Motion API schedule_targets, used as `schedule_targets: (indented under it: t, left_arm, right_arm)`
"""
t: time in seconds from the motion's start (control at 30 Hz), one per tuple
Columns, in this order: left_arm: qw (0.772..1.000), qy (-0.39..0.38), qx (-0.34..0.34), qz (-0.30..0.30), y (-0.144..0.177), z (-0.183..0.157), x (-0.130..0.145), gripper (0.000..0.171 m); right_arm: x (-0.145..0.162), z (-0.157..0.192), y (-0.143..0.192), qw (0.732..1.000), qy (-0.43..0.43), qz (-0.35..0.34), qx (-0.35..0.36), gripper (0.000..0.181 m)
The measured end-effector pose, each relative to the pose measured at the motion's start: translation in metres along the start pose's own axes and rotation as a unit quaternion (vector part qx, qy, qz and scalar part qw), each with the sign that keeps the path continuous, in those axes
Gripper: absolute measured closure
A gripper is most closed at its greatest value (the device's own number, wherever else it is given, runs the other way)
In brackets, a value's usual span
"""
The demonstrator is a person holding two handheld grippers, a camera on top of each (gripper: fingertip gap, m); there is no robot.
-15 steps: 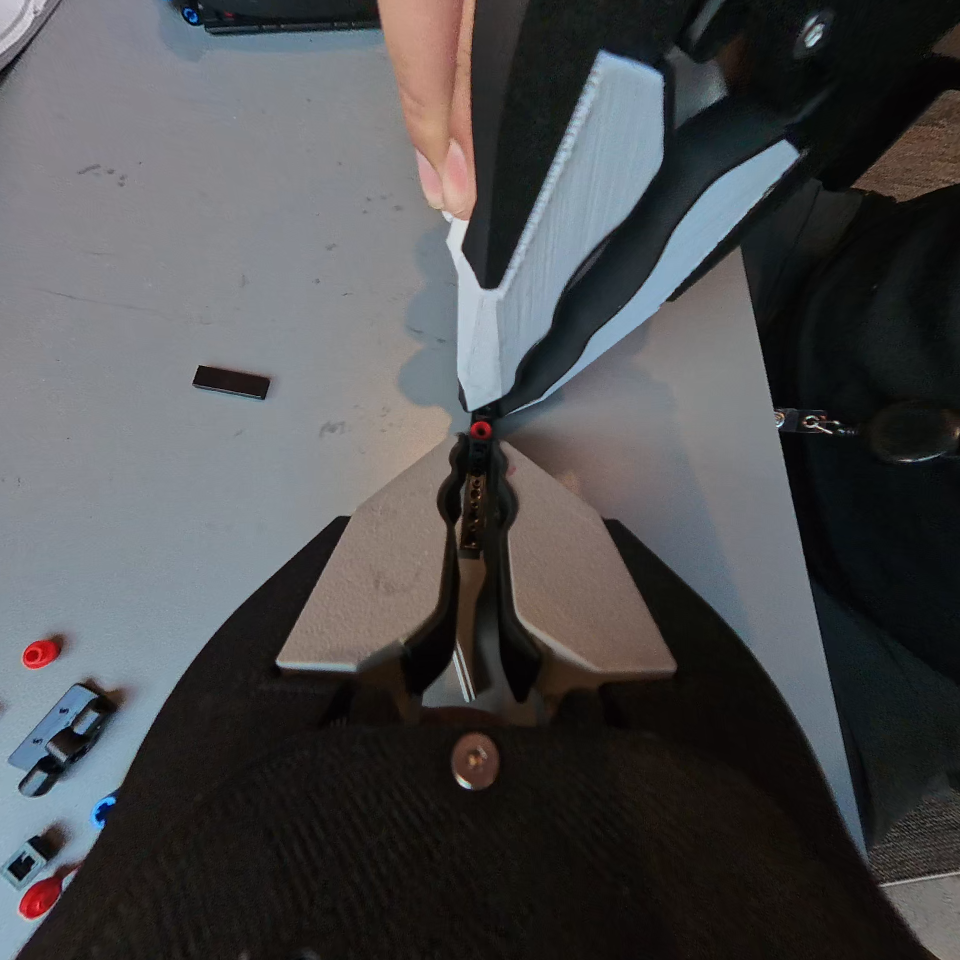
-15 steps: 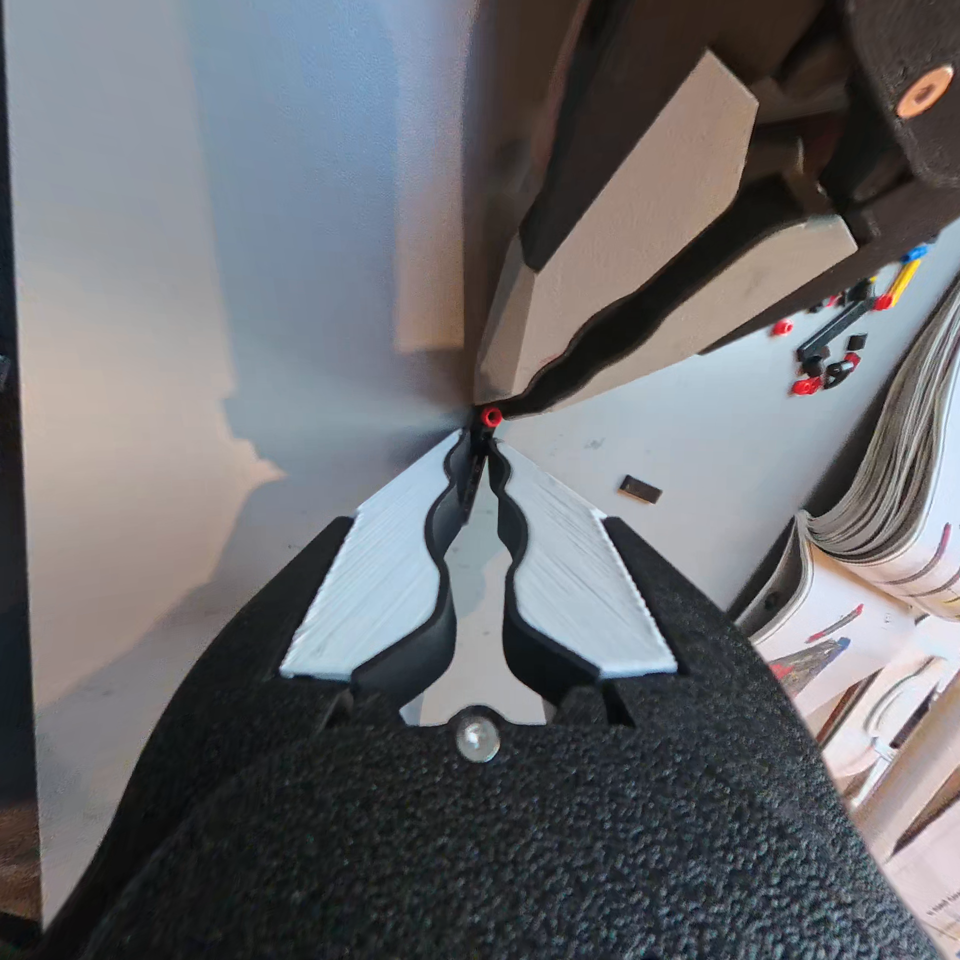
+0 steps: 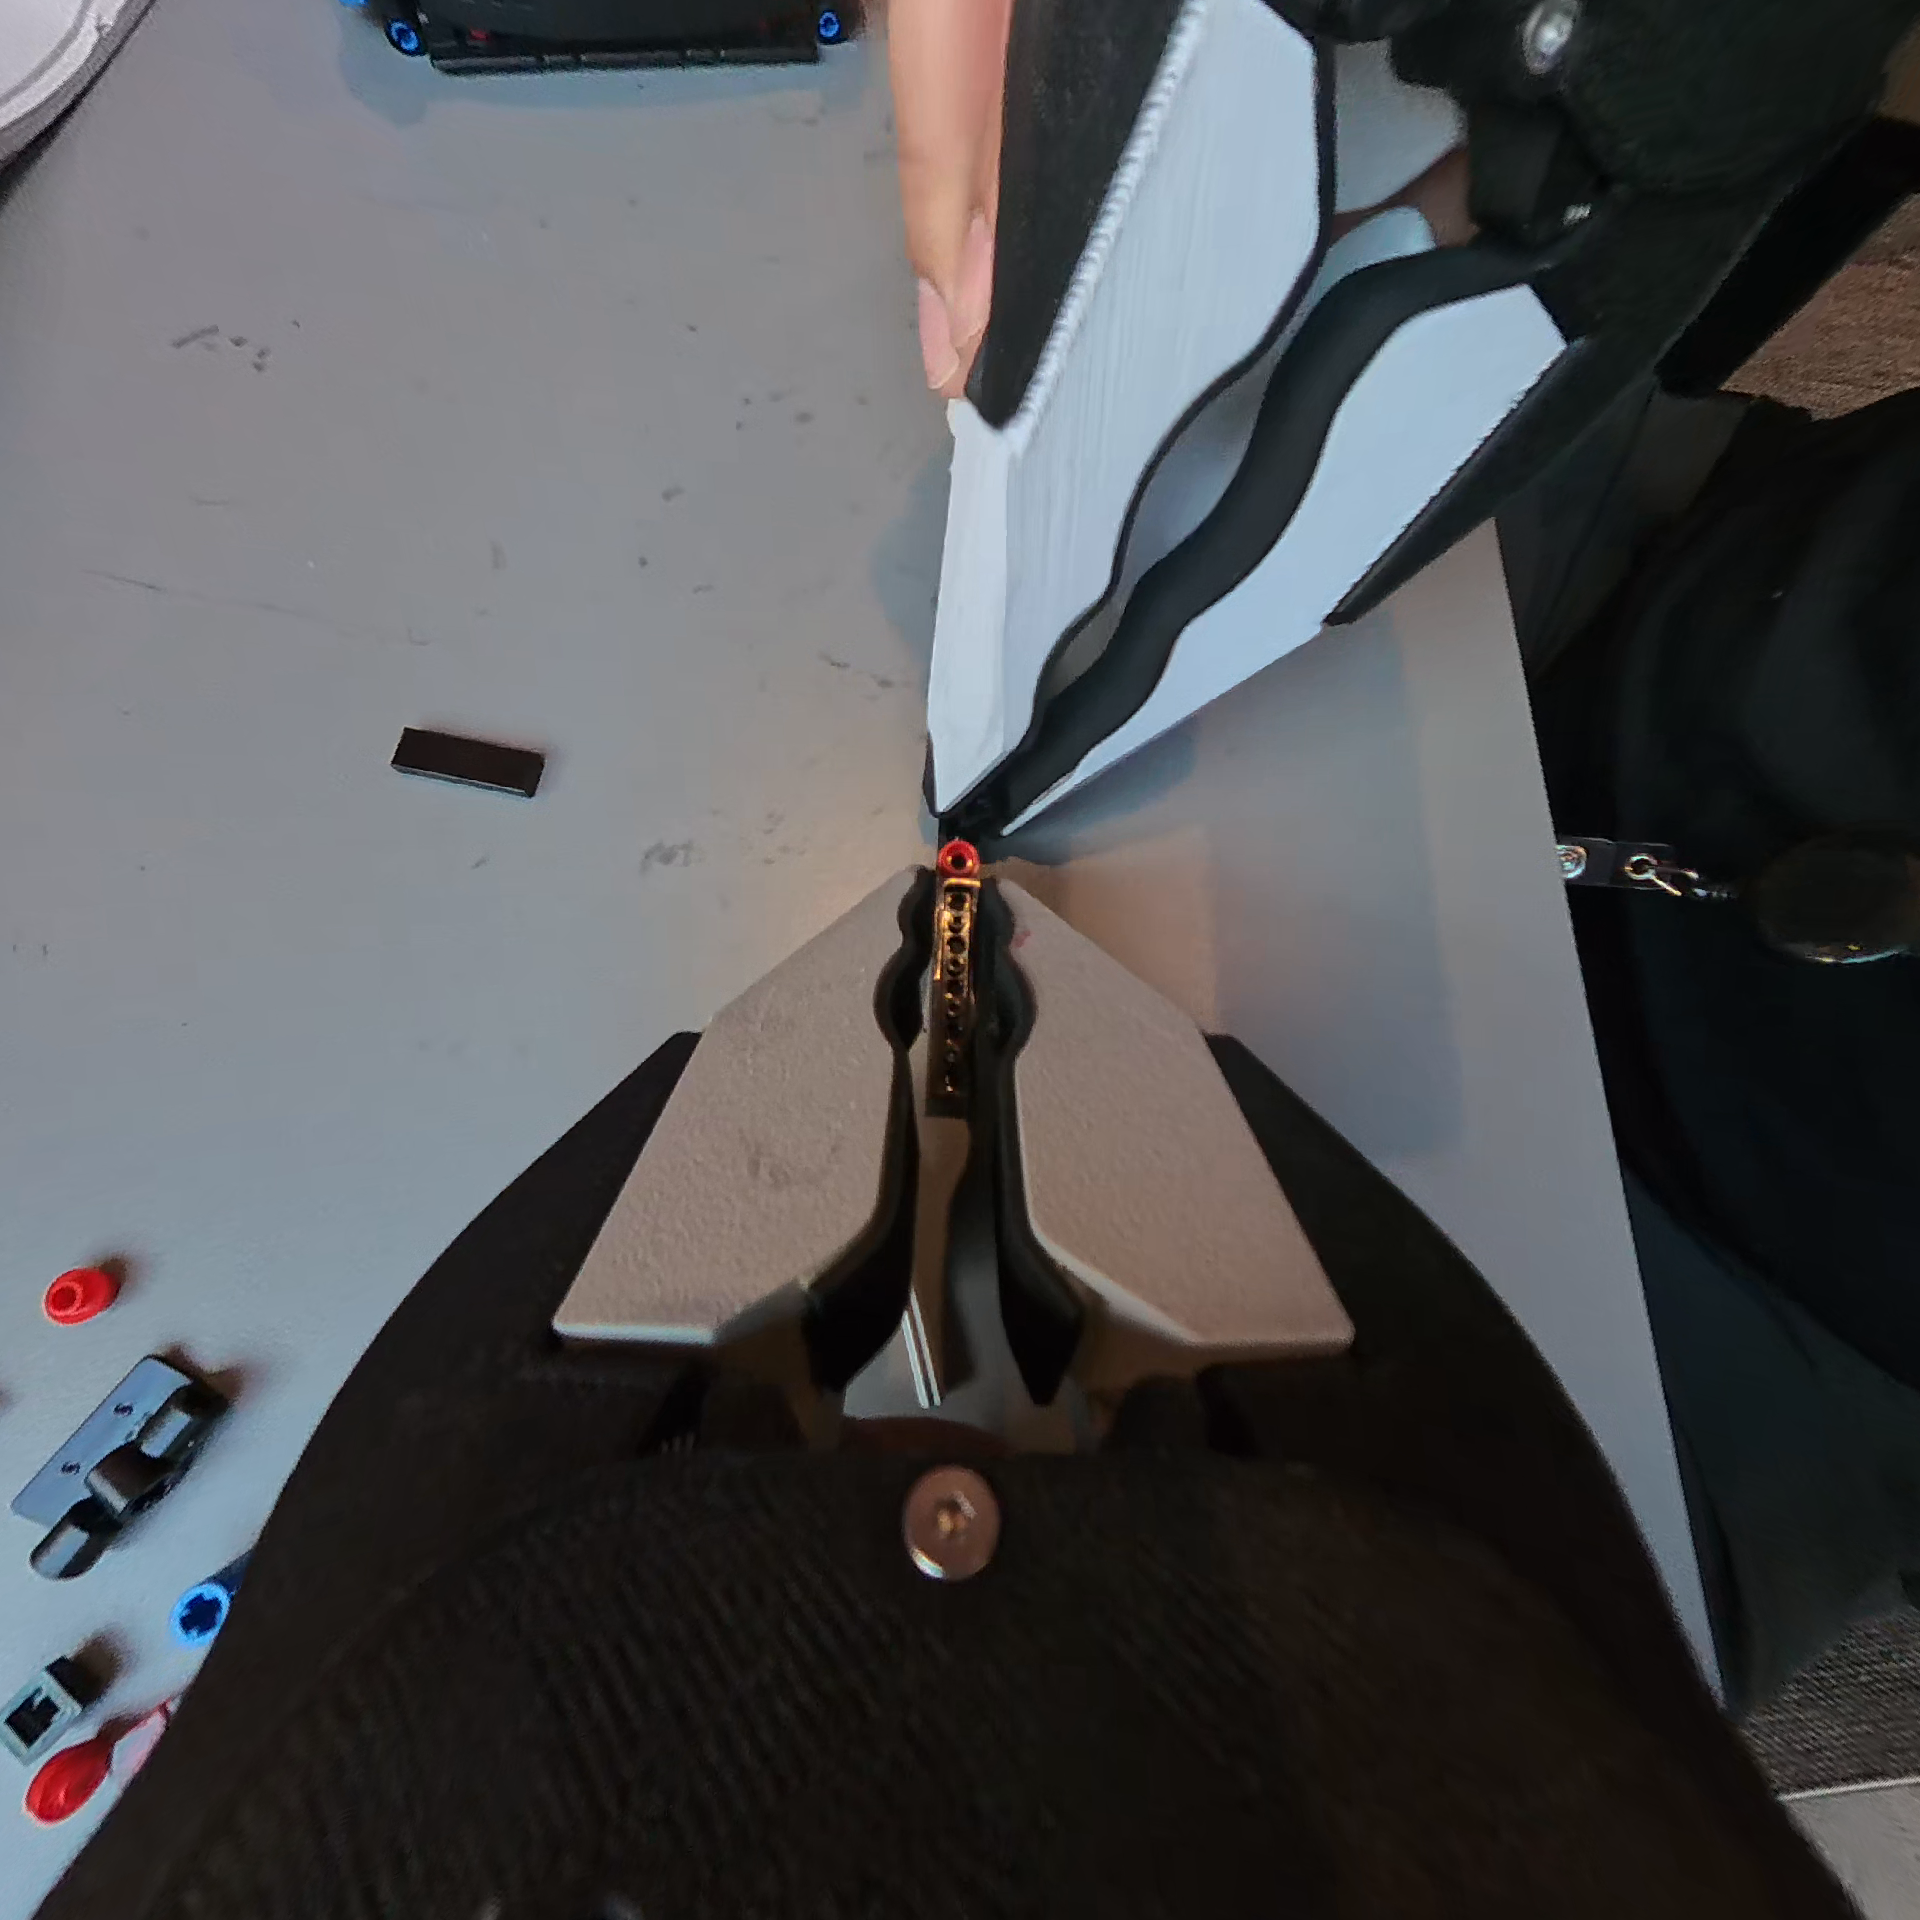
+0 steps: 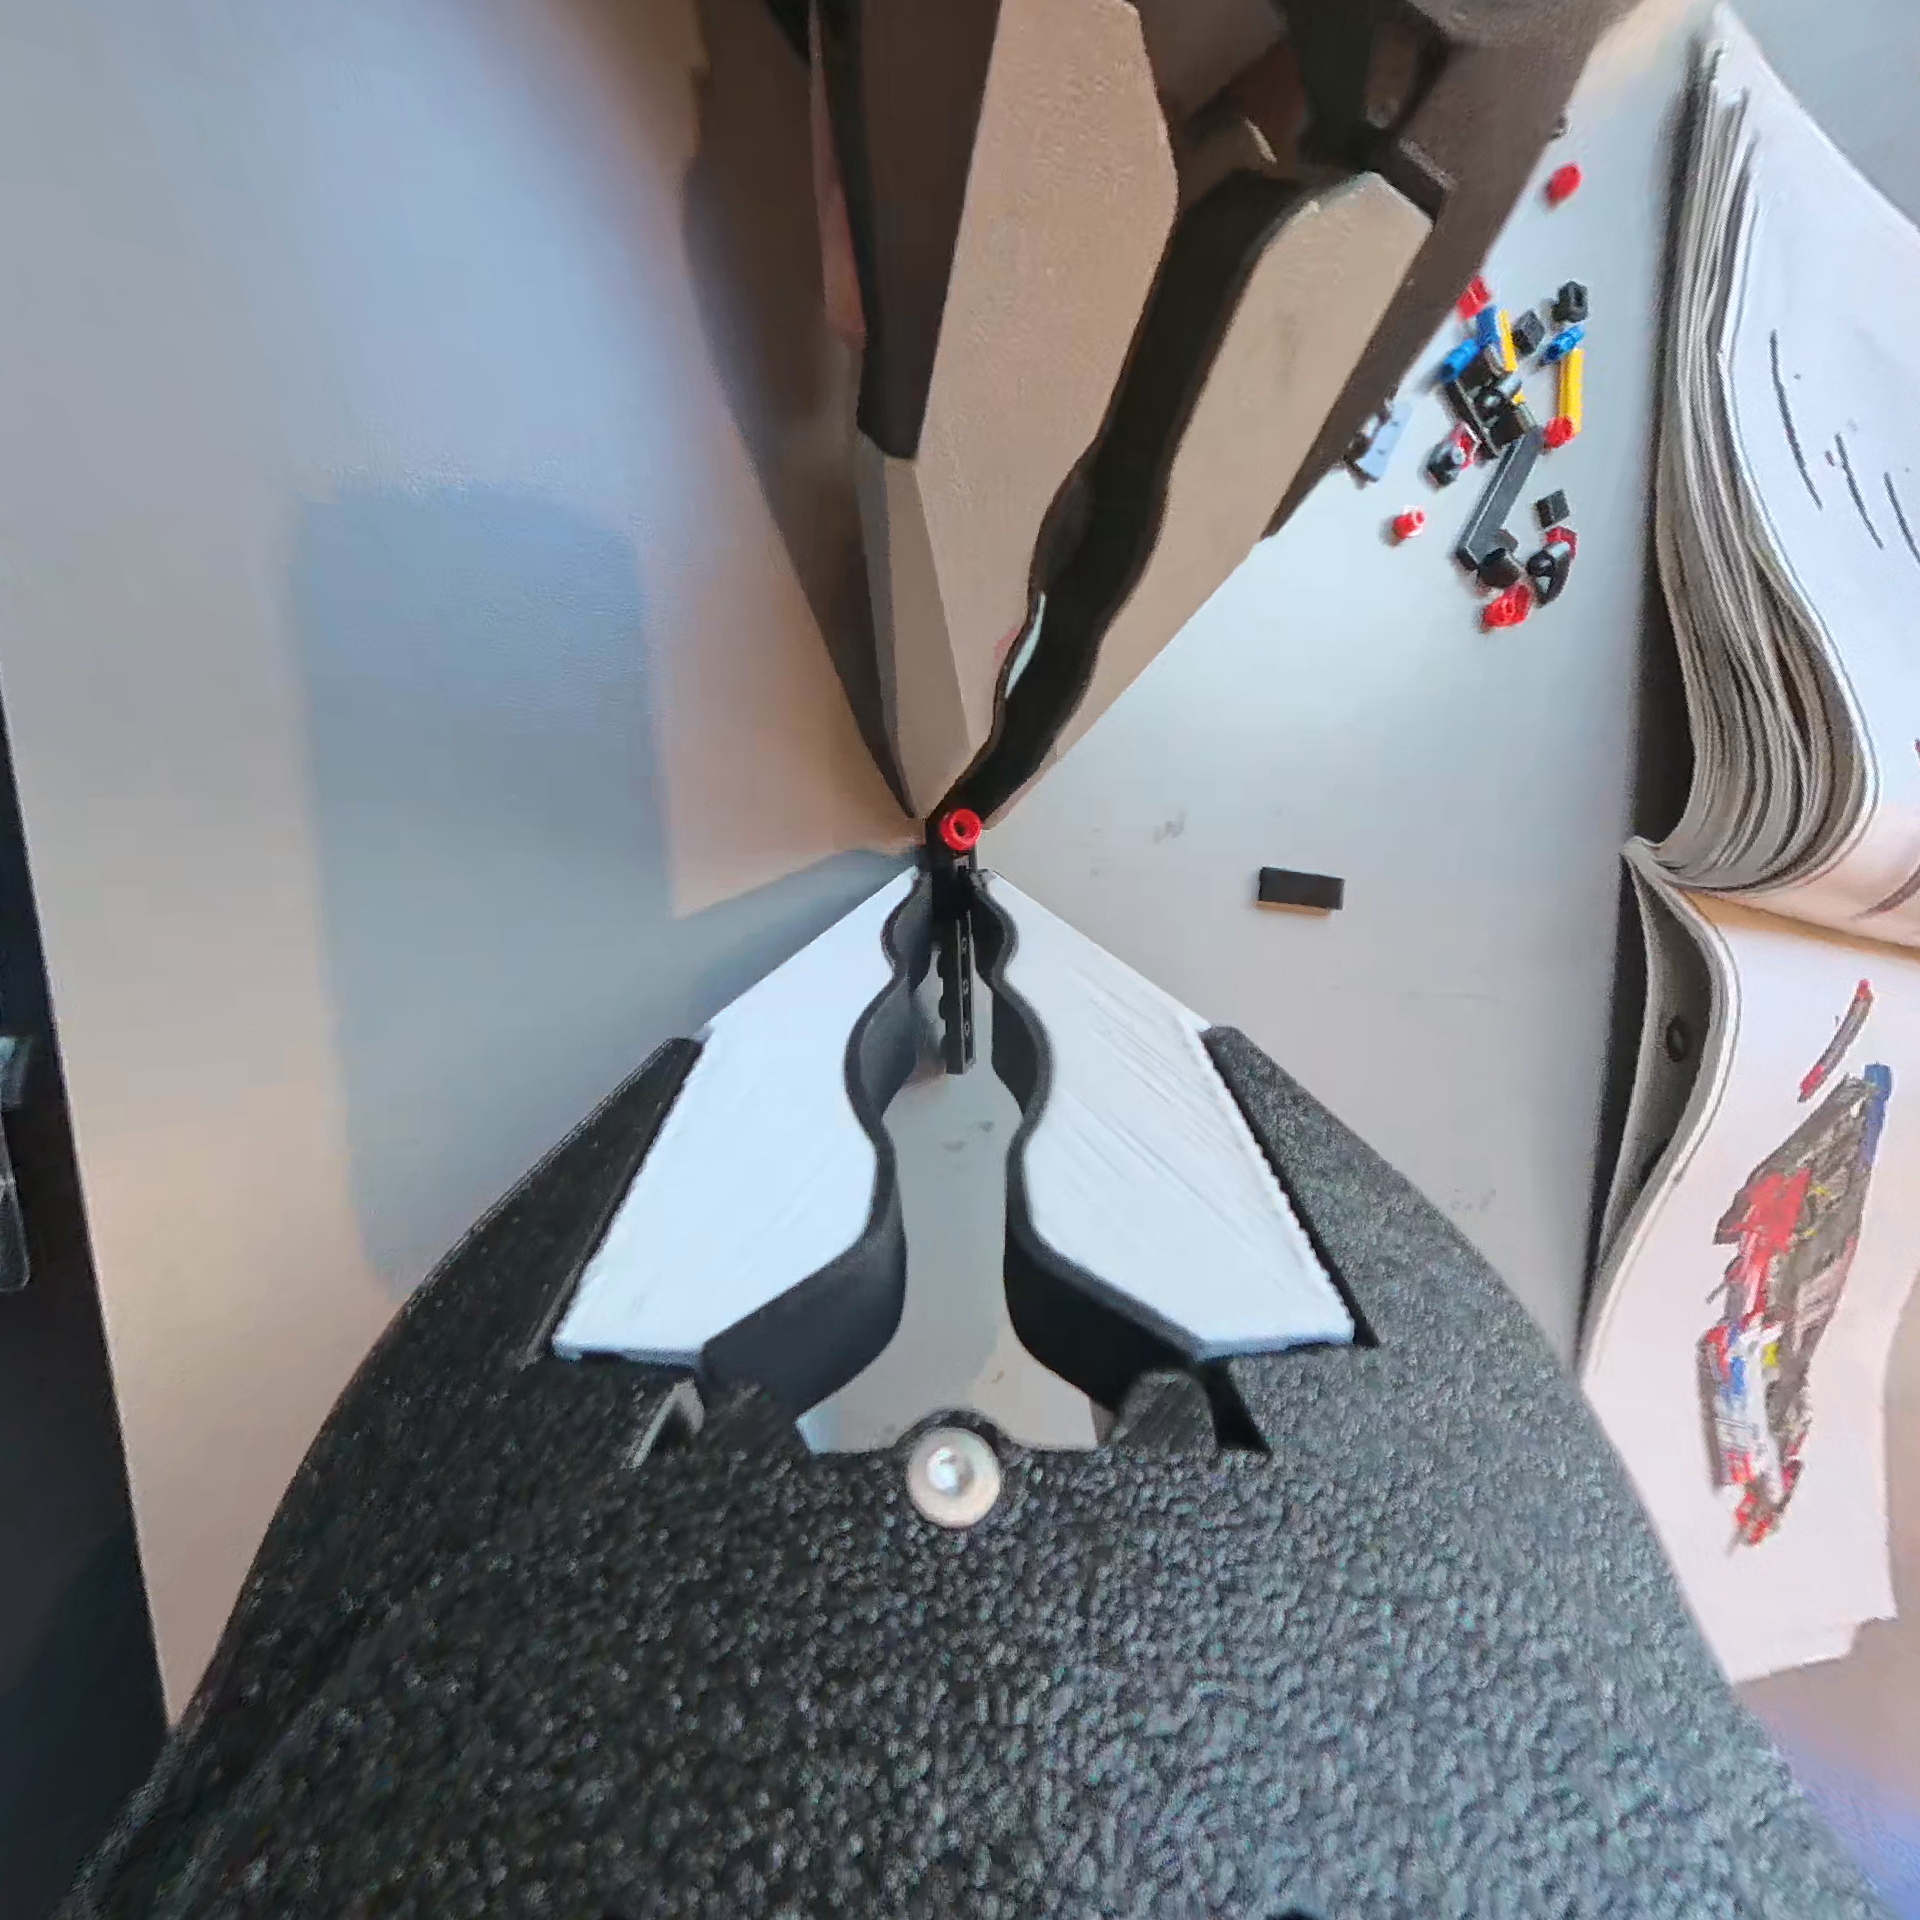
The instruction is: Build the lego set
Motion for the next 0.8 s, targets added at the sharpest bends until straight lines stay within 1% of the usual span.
schedule_targets:
  t: [0.03,0.17,0.27,0.33,0.43,0.5,0.53,0.6,0.67,0.8]
  left_arm:
    - [1.0,-0.003,-0.001,0.0,0.0,0.0,0.0,0.167]
    - [1.0,-0.008,0.0,0.0,0.0,0.0,0.0,0.167]
    - [1.0,-0.02,-0.002,0.002,0.0,-0.001,0.0,0.167]
    - [1.0,-0.019,-0.001,0.002,0.0,-0.001,0.0,0.167]
    - [1.0,-0.017,0.0,0.002,0.0,-0.001,0.0,0.167]
    - [1.0,-0.018,0.0,0.002,0.001,-0.001,0.0,0.166]
    - [1.0,-0.018,0.0,0.002,0.0,-0.001,0.0,0.166]
    - [1.0,-0.018,0.0,0.002,0.0,-0.001,0.0,0.166]
    - [1.0,-0.017,0.0,0.002,0.0,-0.001,0.0,0.166]
    - [1.0,-0.016,0.0,0.002,0.001,-0.001,0.0,0.166]
  right_arm:
    - [0.001,0.0,0.001,1.0,-0.013,-0.007,-0.001,0.175]
    - [0.006,-0.002,0.006,0.998,-0.056,-0.021,-0.005,0.165]
    - [0.008,-0.005,0.01,0.998,-0.066,-0.019,0.0,0.161]
    - [0.009,-0.006,0.014,0.998,-0.066,-0.024,0.0,0.161]
    - [0.008,-0.008,0.019,0.995,-0.084,-0.032,-0.043,0.168]
    - [0.007,-0.011,0.02,0.995,-0.071,-0.031,-0.07,0.166]
    - [0.007,-0.013,0.02,0.995,-0.057,-0.027,-0.081,0.162]
    - [0.008,-0.019,0.018,0.995,-0.034,-0.013,-0.097,0.161]
    - [0.008,-0.022,0.016,0.992,-0.017,-0.007,-0.128,0.164]
    - [0.004,-0.023,0.014,0.987,0.035,-0.009,-0.159,0.172]
Point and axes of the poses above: each gripper's, where its closed fingertips meet, y back along the fingers, x out of its underside, z = x × y across the jaws, the point moved 9 cm from there along y, back along the fingers, and after that the axes turned 14 degrees about -z, right-handed, at the moved point
